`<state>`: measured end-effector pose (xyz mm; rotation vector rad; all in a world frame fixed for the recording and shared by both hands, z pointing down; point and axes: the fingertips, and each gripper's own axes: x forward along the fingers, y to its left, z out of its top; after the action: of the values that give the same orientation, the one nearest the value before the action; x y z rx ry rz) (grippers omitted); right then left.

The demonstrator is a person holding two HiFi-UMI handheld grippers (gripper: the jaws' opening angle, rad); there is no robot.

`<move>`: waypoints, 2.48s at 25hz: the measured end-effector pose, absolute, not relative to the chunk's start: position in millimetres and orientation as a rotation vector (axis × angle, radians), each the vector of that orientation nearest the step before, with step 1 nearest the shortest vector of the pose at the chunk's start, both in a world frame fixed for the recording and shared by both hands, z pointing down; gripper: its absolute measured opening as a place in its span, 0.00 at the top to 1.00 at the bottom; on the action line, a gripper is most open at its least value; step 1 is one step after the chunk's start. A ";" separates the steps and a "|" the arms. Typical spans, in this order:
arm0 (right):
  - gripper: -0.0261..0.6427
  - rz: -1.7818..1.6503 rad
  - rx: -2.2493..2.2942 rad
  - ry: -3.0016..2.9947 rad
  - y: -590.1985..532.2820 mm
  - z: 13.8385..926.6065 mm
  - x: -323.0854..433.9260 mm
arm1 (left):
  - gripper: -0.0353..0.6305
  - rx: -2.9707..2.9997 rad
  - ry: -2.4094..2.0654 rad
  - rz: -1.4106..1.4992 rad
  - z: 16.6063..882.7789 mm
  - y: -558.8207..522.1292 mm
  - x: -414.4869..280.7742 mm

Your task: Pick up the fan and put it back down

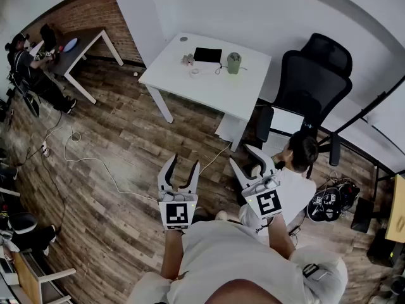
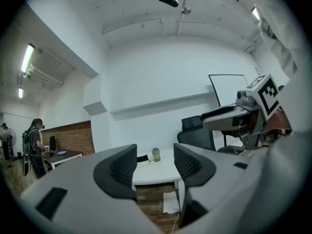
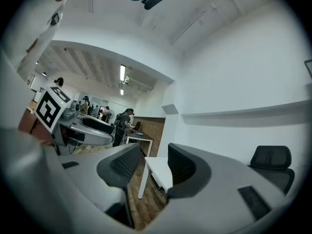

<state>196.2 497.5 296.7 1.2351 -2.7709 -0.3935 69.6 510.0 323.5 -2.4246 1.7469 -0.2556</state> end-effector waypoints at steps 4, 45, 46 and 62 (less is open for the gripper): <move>0.68 -0.352 1.265 -2.813 493.3 296.0 195.2 | 0.60 -2.420 1.748 -0.262 323.6 506.1 71.1; 0.59 -0.239 1.261 -2.645 271.8 345.9 83.1 | 0.60 -2.527 1.659 -0.251 349.7 272.2 -35.4; 0.59 -0.244 1.260 -2.640 268.2 346.0 81.8 | 0.60 -2.531 1.660 -0.251 351.3 267.9 -36.9; 0.59 -0.223 1.202 -2.654 182.0 358.5 79.3 | 0.60 -2.532 1.695 -0.287 365.5 187.9 -38.1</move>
<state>79.3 182.0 358.5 1.2017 -2.6538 -0.2228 -38.1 187.9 365.5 -2.5322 1.6954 -0.2868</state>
